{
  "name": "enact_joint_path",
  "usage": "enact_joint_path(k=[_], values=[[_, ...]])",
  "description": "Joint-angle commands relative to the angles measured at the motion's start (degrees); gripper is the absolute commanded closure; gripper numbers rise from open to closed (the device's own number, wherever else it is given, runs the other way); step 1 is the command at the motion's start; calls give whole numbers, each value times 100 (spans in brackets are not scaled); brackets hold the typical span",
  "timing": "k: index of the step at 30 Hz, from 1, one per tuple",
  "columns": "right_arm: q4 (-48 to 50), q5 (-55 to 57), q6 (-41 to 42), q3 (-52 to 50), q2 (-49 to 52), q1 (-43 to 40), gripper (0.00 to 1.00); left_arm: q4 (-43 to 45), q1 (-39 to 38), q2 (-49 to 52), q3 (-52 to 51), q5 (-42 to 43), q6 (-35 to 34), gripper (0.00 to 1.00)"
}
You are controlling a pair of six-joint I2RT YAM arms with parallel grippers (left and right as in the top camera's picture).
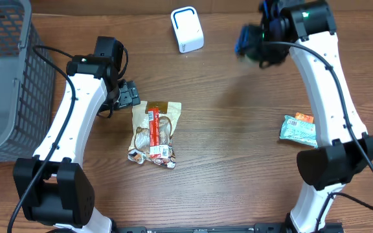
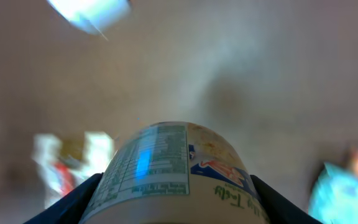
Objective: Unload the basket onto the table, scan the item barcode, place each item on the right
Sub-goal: 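Carry the jar right and set it down near the packs, then move the right gripper over the red stick snack on the bag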
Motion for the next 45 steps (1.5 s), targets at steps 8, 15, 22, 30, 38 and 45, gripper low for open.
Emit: enact_joint_path(k=[8, 15, 22, 30, 38, 45], values=[[605, 752, -212, -2321, 101, -50, 96, 7, -9, 9, 81, -35, 2, 0], [1626, 975, -212, -3473, 101, -251, 96, 7, -9, 9, 81, -35, 0, 0], [2146, 975, -212, -3989, 101, -616, 85, 7, -9, 9, 81, -35, 0, 0], [2273, 927, -212, -3768, 94, -872, 33, 7, -9, 9, 81, -35, 0, 0], [1622, 940, -214, -2973, 87, -879, 6, 7, -9, 9, 81, -35, 2, 0], [452, 918, -212, -1534, 87, -848, 4, 7, -9, 9, 81, -35, 0, 0]])
